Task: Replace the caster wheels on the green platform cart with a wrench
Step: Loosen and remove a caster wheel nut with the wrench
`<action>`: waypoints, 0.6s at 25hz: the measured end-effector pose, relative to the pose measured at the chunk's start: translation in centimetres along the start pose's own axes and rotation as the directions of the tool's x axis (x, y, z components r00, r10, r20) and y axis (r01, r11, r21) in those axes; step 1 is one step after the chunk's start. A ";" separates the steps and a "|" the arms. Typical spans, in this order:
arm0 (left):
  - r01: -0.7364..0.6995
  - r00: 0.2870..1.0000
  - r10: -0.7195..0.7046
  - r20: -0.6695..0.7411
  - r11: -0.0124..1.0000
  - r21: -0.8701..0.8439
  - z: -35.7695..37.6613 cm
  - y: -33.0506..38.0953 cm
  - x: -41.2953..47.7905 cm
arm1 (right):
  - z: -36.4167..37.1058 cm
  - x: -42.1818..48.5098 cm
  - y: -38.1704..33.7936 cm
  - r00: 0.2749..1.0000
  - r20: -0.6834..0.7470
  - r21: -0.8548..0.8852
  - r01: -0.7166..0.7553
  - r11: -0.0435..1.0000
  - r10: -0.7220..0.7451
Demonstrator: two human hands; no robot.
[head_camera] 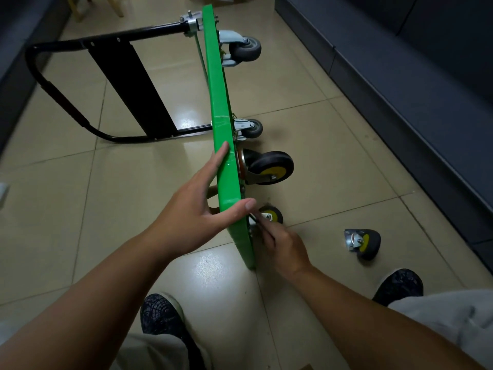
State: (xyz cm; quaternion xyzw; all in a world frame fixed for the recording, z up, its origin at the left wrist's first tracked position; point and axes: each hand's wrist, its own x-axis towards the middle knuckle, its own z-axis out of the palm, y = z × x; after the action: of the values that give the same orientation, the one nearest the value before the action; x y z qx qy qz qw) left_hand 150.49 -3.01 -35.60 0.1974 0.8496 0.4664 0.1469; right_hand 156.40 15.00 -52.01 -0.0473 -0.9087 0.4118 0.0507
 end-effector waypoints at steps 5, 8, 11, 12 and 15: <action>-0.017 1.000 0.017 -0.007 1.000 -0.005 -0.1 0.4 0.2 | -2.2 1.4 0.8 0.953 -0.192 0.152 -0.205 0.967 0.232; -0.002 1.000 0.002 -0.014 1.000 0.023 -0.1 0.7 0.0 | -5.8 1.8 0.7 0.960 -0.120 0.116 -0.240 0.964 0.254; 0.005 1.000 -0.005 -0.005 1.000 -0.009 -0.1 0.8 -0.1 | -8.3 0.9 -0.8 0.970 0.003 0.117 -0.243 0.963 0.244; 0.003 1.000 -0.003 -0.006 1.000 -0.015 -0.1 0.9 -0.1 | -8.7 0.6 -1.8 0.964 0.036 0.139 -0.267 0.954 0.264; 0.005 1.000 -0.006 -0.016 1.000 -0.013 0.0 1.0 0.0 | -9.0 -0.1 -4.7 0.937 0.162 0.289 -0.344 0.893 0.309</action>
State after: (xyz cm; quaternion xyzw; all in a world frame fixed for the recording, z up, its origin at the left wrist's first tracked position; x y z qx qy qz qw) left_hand 150.69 -2.53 -34.77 0.1903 0.8482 0.4733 0.1428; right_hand 157.48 18.57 -42.61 -0.1677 -0.8124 0.5549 -0.0632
